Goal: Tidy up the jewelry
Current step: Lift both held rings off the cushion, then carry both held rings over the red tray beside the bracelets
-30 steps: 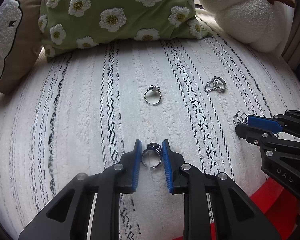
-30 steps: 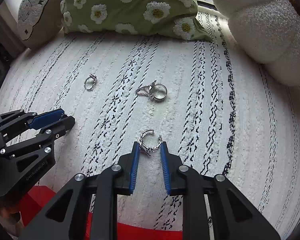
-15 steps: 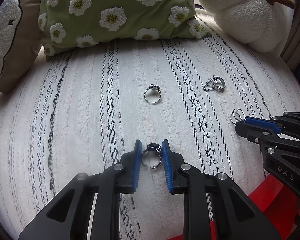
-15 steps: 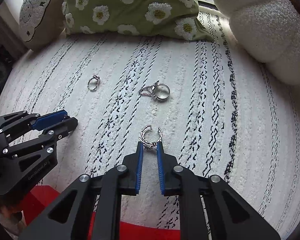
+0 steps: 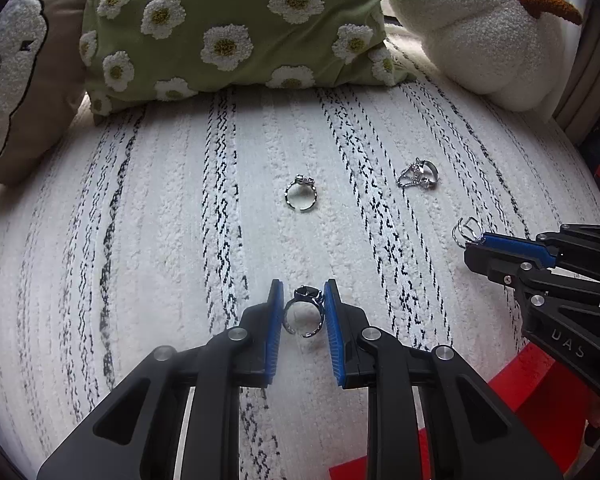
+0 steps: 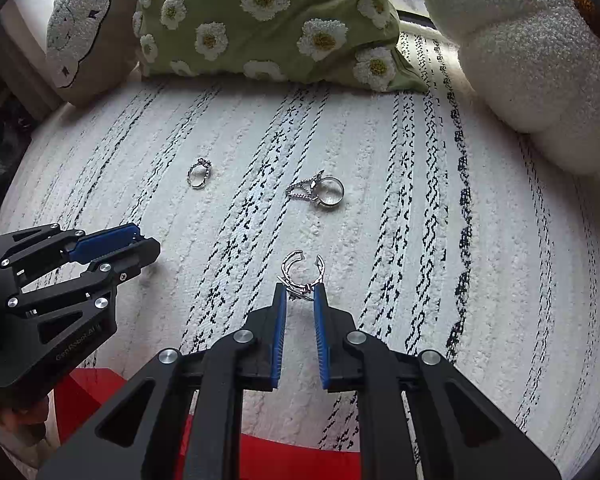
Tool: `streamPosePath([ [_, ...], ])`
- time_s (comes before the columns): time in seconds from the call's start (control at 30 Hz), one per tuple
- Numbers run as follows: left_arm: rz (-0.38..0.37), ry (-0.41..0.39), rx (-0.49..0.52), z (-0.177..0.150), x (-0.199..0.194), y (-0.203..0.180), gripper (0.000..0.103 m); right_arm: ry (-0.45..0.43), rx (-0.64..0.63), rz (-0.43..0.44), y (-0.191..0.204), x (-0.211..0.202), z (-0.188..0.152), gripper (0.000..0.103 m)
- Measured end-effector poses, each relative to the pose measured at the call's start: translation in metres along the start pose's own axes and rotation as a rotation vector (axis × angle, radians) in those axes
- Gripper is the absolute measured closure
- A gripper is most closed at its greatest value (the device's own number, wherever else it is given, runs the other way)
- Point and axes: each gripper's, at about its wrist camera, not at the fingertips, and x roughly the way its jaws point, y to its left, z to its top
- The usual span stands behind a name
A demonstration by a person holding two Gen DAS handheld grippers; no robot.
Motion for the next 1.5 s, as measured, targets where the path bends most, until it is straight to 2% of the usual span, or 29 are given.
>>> streamPosePath([
  [0.23, -0.013, -0.020, -0.008, -0.002, -0.017, 0.002, 0.084, -0.012, 0.003, 0.001, -0.001, -0.005, 0.001, 0.089],
  [0.43, -0.015, -0.079, -0.021, -0.009, -0.059, 0.001, 0.084, -0.071, -0.011, 0.005, -0.001, -0.039, -0.010, 0.089],
  [0.57, 0.000, -0.118, -0.011, -0.023, -0.087, -0.010, 0.084, -0.116, -0.040, 0.006, 0.001, -0.070, -0.030, 0.089],
  [0.73, -0.027, -0.164, 0.036, -0.052, -0.119, -0.032, 0.084, -0.173, -0.088, 0.024, 0.008, -0.108, -0.069, 0.089],
  [0.83, -0.052, -0.172, 0.066, -0.074, -0.128, -0.048, 0.084, -0.179, -0.129, 0.033, 0.015, -0.118, -0.095, 0.089],
  [1.0, -0.077, -0.150, 0.091, -0.103, -0.123, -0.068, 0.083, -0.137, -0.162, 0.048, 0.024, -0.108, -0.129, 0.089],
  [1.17, -0.082, -0.096, 0.114, -0.125, -0.104, -0.084, 0.083, -0.088, -0.178, 0.056, 0.029, -0.094, -0.147, 0.089],
  [1.5, -0.032, -0.046, 0.157, -0.136, -0.079, -0.099, 0.083, -0.073, -0.238, 0.012, 0.037, -0.087, -0.159, 0.089],
])
